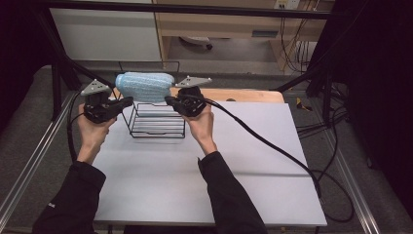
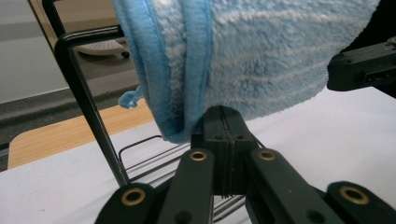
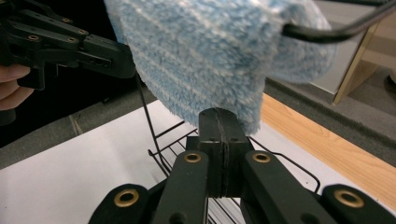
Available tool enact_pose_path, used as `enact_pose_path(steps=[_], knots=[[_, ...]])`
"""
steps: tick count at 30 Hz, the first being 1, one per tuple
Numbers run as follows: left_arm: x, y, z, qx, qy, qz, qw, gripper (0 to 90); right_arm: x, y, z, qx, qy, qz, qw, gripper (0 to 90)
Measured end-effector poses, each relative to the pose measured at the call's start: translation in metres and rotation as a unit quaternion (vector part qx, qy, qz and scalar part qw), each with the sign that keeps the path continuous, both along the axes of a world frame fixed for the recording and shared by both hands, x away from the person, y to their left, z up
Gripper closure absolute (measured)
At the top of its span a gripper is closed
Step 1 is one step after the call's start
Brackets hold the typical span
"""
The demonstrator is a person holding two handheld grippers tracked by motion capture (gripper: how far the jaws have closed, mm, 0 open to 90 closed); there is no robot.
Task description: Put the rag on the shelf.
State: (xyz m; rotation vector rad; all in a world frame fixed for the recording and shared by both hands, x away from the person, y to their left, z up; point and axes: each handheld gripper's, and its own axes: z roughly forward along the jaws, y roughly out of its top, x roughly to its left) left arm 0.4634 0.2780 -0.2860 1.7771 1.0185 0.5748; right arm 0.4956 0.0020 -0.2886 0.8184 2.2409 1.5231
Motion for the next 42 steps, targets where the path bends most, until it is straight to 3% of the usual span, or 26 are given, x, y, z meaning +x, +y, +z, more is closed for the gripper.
enact_pose_path(steps=[6, 14, 21, 28, 34, 42], knots=[[-0.009, 0.003, 0.004, -0.011, -0.006, -0.009, 0.9999, 89.0, -0.008, -0.003, 0.003, -0.002, -0.016, 0.010, 0.9998, 87.9], [-0.024, 0.006, 0.021, -0.020, -0.021, -0.020, 0.9994, 84.0, -0.021, -0.011, 0.019, 0.027, -0.026, 0.027, 0.9990, 79.3], [-0.031, 0.005, 0.030, -0.017, -0.025, -0.025, 0.9992, 76.2, -0.029, -0.019, 0.030, 0.036, -0.033, 0.030, 0.9983, 65.4], [-0.040, 0.010, 0.033, -0.016, -0.030, -0.025, 0.9991, 60.9, -0.037, -0.033, 0.039, 0.029, -0.029, 0.020, 0.9990, 46.2], [-0.053, 0.014, 0.029, -0.005, -0.028, -0.029, 0.9992, 46.5, -0.046, -0.056, 0.037, 0.034, -0.016, 0.015, 0.9992, 29.8], [-0.063, 0.013, 0.006, 0.008, -0.010, -0.036, 0.9993, 31.0, -0.056, -0.095, 0.027, 0.035, -0.008, 0.004, 0.9993, 15.2]])
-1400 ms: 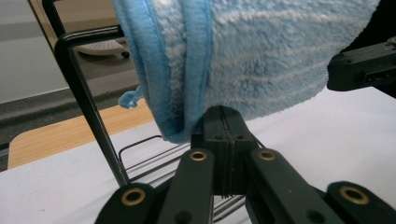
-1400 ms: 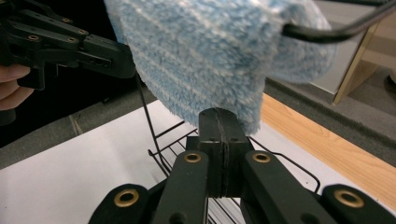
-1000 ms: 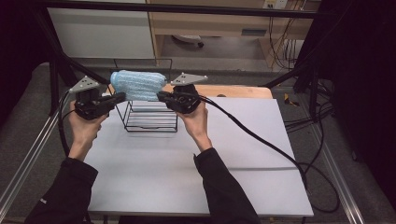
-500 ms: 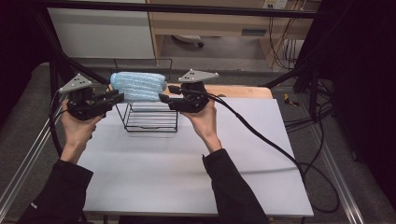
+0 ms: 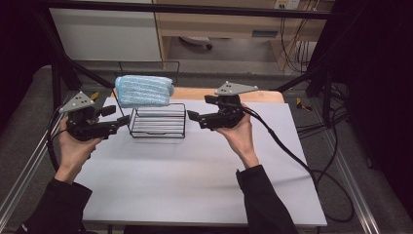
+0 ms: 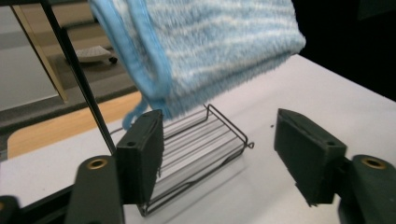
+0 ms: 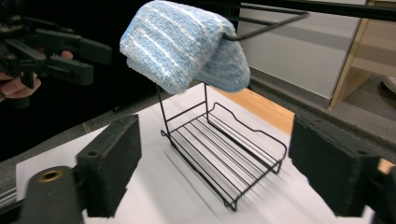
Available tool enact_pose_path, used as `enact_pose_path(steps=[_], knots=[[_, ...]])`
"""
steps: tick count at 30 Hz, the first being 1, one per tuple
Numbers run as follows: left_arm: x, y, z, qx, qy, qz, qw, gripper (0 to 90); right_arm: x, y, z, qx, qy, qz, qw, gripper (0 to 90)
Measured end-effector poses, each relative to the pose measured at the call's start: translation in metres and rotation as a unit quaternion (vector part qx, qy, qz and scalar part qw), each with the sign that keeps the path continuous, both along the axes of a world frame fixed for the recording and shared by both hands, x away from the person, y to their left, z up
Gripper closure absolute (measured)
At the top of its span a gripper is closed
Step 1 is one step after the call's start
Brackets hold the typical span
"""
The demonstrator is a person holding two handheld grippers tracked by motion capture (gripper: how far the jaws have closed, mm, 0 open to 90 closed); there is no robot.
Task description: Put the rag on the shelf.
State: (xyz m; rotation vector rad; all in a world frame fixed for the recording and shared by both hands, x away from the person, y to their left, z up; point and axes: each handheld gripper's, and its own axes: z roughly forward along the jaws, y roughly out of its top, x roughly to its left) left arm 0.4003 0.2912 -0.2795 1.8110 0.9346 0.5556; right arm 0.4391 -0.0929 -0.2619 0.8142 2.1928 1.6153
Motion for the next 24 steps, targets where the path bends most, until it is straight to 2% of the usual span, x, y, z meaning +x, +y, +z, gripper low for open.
enact_pose_path(steps=[6, 11, 15, 21, 24], knots=[[-0.005, -0.002, -0.021, 0.008, 0.009, -0.002, 0.9999, 22.2, -0.009, -0.033, -0.012, 0.000, 0.020, -0.009, 0.9998, 7.2], [-0.009, -0.008, -0.042, 0.008, 0.022, -0.007, 0.9997, 15.6, -0.015, -0.059, -0.029, -0.001, 0.037, -0.013, 0.9992, 4.4], [-0.013, -0.013, -0.061, 0.009, 0.032, -0.018, 0.9993, 13.4, -0.021, -0.076, -0.048, -0.011, 0.056, -0.018, 0.9982, 2.0], [-0.019, -0.017, -0.090, 0.010, 0.044, -0.021, 0.9988, 12.9, -0.032, -0.099, -0.084, -0.015, 0.079, -0.028, 0.9963, 0.9], [-0.023, -0.018, -0.105, 0.013, 0.052, -0.022, 0.9983, 12.9, -0.037, -0.107, -0.099, -0.027, 0.091, -0.028, 0.9951, 0.7]])
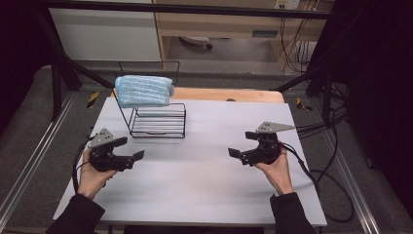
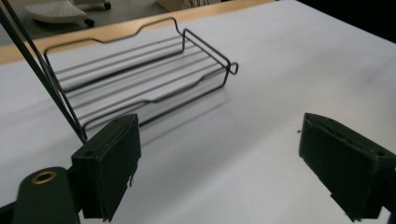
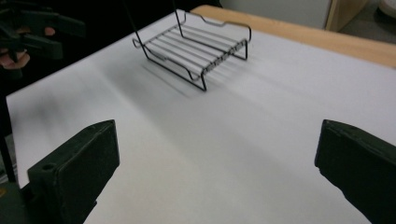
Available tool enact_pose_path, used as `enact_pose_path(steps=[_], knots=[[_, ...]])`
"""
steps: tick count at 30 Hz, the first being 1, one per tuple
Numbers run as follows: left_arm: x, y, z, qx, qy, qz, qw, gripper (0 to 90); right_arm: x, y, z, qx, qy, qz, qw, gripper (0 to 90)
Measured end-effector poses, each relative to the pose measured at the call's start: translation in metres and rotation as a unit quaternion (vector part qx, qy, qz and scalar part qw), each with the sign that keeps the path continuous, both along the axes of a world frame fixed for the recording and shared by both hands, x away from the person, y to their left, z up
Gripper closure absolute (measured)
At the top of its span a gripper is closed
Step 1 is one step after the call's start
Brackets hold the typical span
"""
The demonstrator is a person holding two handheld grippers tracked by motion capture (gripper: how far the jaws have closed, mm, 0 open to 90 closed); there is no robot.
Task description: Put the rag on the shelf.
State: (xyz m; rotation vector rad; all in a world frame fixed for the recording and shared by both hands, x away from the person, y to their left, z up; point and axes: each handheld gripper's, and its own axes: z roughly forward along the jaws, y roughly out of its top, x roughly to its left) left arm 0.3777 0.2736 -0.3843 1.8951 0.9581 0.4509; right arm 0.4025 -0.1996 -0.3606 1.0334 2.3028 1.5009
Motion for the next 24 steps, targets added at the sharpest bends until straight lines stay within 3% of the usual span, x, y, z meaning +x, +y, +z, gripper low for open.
enact_pose_path(steps=[9, 16, 24], knots=[[-0.009, -0.001, -0.036, 0.018, 0.019, -0.006, 0.9996, 13.0, -0.015, -0.029, -0.042, -0.001, 0.018, -0.009, 0.9998, 0.6], [-0.011, -0.002, -0.047, 0.029, 0.021, -0.017, 0.9992, 12.9, -0.027, -0.050, -0.069, -0.014, 0.037, -0.014, 0.9991, 0.6], [-0.014, -0.002, -0.055, 0.036, 0.023, -0.023, 0.9988, 12.9, -0.041, -0.068, -0.085, -0.015, 0.042, -0.018, 0.9989, 0.6]])
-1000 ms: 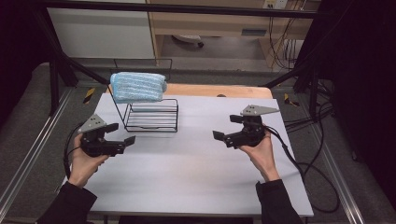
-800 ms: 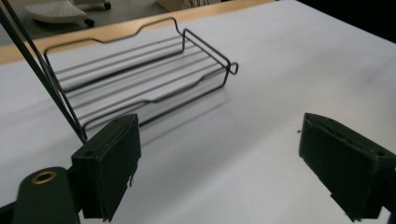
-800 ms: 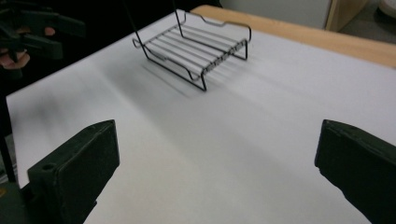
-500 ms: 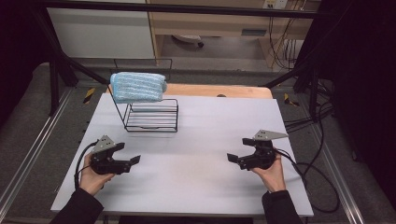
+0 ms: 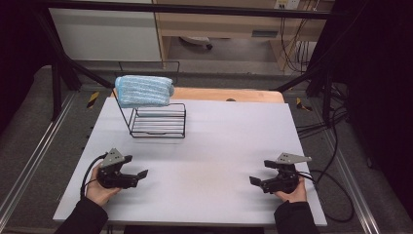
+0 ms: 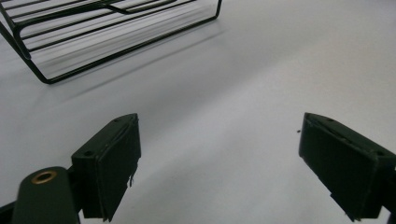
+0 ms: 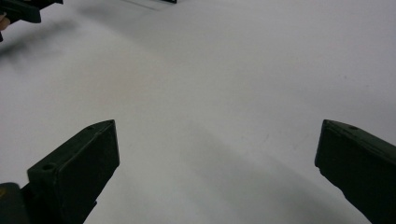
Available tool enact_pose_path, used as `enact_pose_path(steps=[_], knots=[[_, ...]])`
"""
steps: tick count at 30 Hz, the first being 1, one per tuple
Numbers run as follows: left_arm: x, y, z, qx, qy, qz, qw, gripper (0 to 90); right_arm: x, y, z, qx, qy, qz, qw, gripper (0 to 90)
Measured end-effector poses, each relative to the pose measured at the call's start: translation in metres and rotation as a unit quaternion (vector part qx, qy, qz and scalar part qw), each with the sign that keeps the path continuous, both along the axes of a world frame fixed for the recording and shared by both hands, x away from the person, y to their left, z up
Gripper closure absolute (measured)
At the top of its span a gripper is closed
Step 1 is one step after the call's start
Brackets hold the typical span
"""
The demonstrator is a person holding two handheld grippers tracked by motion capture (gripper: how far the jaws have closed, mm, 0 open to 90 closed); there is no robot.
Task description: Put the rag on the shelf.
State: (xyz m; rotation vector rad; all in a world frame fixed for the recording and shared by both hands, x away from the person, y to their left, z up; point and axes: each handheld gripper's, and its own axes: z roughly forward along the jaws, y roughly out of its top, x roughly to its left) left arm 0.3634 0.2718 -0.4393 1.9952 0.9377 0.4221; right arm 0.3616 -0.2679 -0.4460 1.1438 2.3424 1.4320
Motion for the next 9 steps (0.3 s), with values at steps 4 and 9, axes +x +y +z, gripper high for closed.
enact_pose_path(steps=[4, 9], knots=[[-0.0013, 0.0014, -0.0020, -0.002, 0.003, 0.003, 1.0000, 12.9, -0.0021, -0.0013, -0.0037, -0.009, 0.005, 0.002, 0.9999, 0.6], [-0.0015, 0.0036, -0.0032, -0.003, 0.005, 0.004, 1.0000, 12.7, -0.0017, -0.0011, -0.0033, -0.008, 0.006, 0.003, 0.9999, 0.6]])
